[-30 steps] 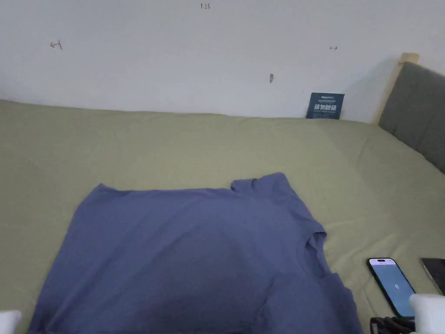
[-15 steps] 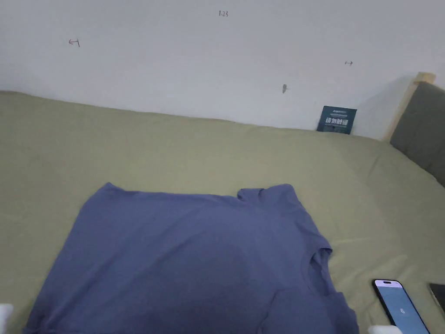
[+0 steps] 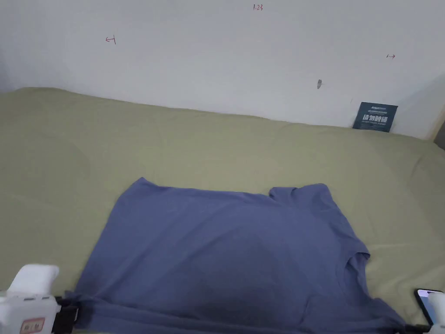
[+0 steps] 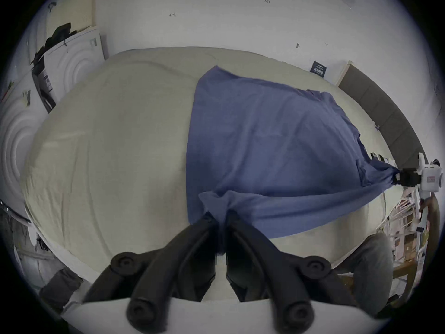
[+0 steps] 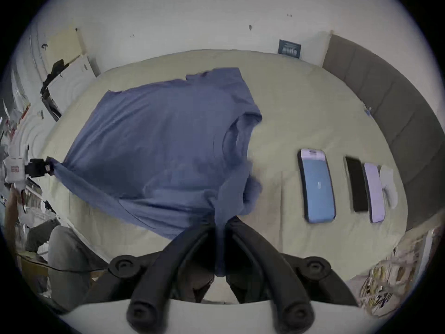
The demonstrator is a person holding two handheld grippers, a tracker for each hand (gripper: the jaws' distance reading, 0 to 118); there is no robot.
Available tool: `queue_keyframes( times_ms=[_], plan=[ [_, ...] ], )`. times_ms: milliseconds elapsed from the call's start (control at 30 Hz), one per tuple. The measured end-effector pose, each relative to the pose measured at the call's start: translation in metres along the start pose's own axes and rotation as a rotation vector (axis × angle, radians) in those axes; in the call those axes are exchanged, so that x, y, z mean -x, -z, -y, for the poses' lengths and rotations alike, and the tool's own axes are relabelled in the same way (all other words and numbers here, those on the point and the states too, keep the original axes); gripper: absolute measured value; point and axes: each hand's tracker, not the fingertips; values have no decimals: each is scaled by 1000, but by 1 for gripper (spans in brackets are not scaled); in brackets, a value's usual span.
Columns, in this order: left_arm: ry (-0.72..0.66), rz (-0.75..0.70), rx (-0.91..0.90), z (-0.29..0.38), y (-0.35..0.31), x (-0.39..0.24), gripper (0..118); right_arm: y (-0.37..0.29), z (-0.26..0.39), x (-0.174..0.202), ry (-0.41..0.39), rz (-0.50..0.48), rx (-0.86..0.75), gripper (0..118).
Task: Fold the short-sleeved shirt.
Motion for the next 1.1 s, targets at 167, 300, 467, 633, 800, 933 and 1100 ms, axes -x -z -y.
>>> queue_keyframes(
  times_ms=[167, 300, 467, 633, 800, 933, 1100],
  plan=[
    [-36, 38, 25, -60, 9, 1, 7, 28, -62, -9, -51, -3, 36, 6],
    [-43, 33, 89, -99, 38, -1, 7, 66, -102, -10, -15, -16, 105, 6],
    [-82, 19, 148, -116, 77, -3, 10, 106, -118, -14, 32, 7, 103, 6],
    [-65, -73, 140, -112, 96, 3, 72, 118, -109, -21, 88, 12, 20, 79],
    [-127, 18, -133, -89, 33, 3, 72, 61, -78, -20, 115, -63, -275, 82],
    [-106, -26, -402, -50, -31, -13, 69, 3, -34, -2, 45, 3, -480, 80],
    [-54, -72, -473, 2, -65, -32, 0, -32, 20, 28, -43, 141, -526, 0]
  ],
)
